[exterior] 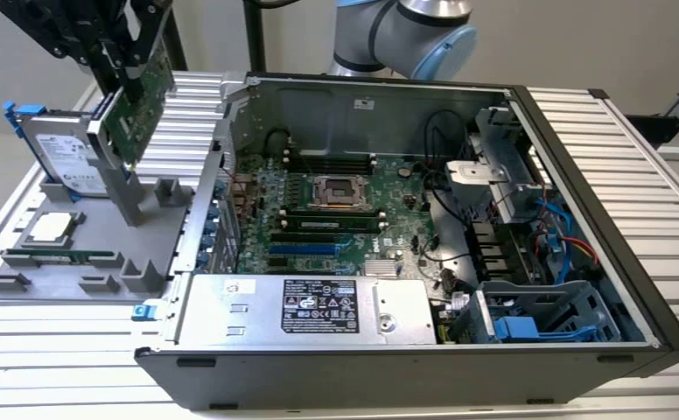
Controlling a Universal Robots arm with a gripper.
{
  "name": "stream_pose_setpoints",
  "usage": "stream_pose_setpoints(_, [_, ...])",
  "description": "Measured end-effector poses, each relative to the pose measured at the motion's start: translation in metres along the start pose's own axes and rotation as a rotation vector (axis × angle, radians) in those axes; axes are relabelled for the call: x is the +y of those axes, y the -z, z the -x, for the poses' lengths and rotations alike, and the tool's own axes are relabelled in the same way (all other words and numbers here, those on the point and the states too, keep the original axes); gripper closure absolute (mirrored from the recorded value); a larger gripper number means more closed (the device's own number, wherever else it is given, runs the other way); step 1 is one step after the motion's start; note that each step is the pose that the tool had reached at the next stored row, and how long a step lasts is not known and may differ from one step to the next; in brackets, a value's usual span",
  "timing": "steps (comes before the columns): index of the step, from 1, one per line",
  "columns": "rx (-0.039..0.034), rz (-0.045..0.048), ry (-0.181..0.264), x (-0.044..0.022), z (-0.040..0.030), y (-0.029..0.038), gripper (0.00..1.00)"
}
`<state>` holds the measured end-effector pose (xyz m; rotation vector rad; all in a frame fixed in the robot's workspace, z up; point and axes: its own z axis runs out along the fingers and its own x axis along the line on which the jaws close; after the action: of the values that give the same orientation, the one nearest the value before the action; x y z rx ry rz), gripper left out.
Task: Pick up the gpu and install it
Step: 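Pick up the gpu and move the gpu toward the slot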
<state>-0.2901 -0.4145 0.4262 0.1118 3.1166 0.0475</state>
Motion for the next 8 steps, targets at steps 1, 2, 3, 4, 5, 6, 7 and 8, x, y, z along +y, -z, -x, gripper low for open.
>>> stream_pose_setpoints(1, [0.0000,0.0000,0.000,0.0001,0.0011,0.0000,1.00])
stream_pose_setpoints(2, [0.0000,0.0000,0.000,0.0002,0.0022,0.0000,1.00])
stream_pose_setpoints(3, [0.0000,0.0000,0.000,0.0002,0.0032,-0.0001,1.00])
stream_pose_setpoints(4, [0.0001,0.0000,0.000,0.0003,0.0043,-0.0001,1.00])
stream_pose_setpoints(5, [0.0000,0.0000,0.000,0.0004,0.0054,-0.0001,1.00])
stream_pose_setpoints(6, [0.0001,-0.0001,0.000,0.0004,0.0064,-0.0001,1.00])
stream_pose_setpoints(7, [0.0000,0.0000,0.000,0.0005,0.0075,-0.0002,1.00])
stream_pose_setpoints(8, [0.0000,0.0000,0.000,0.0006,0.0085,-0.0002,1.00])
